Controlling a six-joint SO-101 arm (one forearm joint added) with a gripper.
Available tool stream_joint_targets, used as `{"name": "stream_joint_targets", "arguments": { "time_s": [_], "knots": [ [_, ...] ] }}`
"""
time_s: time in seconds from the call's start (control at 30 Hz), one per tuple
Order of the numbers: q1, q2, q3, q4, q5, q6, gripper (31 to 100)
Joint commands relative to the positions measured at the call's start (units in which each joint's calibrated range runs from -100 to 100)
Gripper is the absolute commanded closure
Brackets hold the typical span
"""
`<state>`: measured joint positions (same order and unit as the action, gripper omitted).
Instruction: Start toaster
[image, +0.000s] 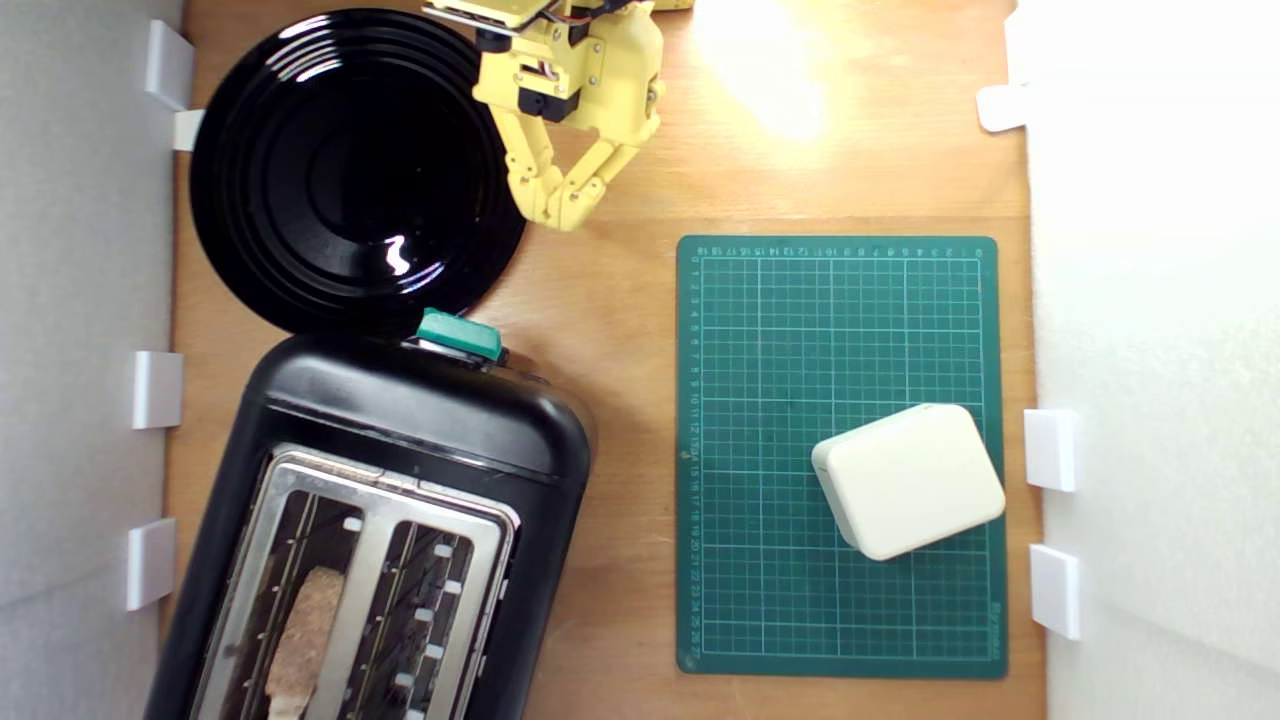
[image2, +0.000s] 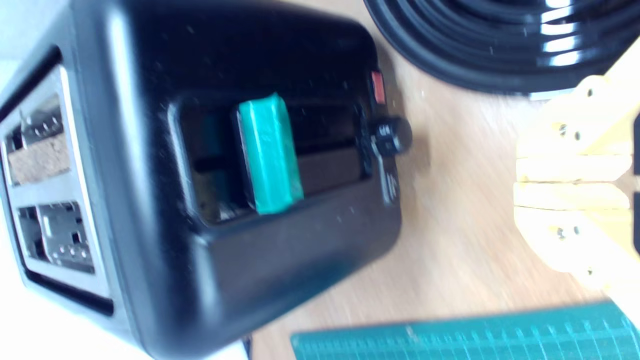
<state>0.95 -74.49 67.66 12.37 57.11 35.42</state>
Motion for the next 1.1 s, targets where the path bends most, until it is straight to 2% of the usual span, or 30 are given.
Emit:
{"name": "stream_joint_targets", "arguments": {
  "time_s": [0.0,0.13,0.37,0.5,0.6,0.73,0.87,1.07],
  "knots": [
    [2.54,4.63,-10.54,0.95,-0.62,3.98,98.9],
    [2.86,7.63,-16.18,4.79,-0.7,7.49,98.9],
    [3.18,11.96,-22.63,5.36,-2.16,12.58,98.9],
    [5.96,16.29,-26.36,4.42,-7.98,12.26,98.9],
    [6.35,19.95,-29.17,4.32,-8.41,12.26,98.9],
    [6.43,23.78,-34.26,1.79,-8.5,10.01,98.9],
    [6.99,27.45,-38.17,1.89,-8.5,7.91,98.9],
    [8.81,30.94,-40.99,1.79,-8.84,7.81,98.9]
  ]
}}
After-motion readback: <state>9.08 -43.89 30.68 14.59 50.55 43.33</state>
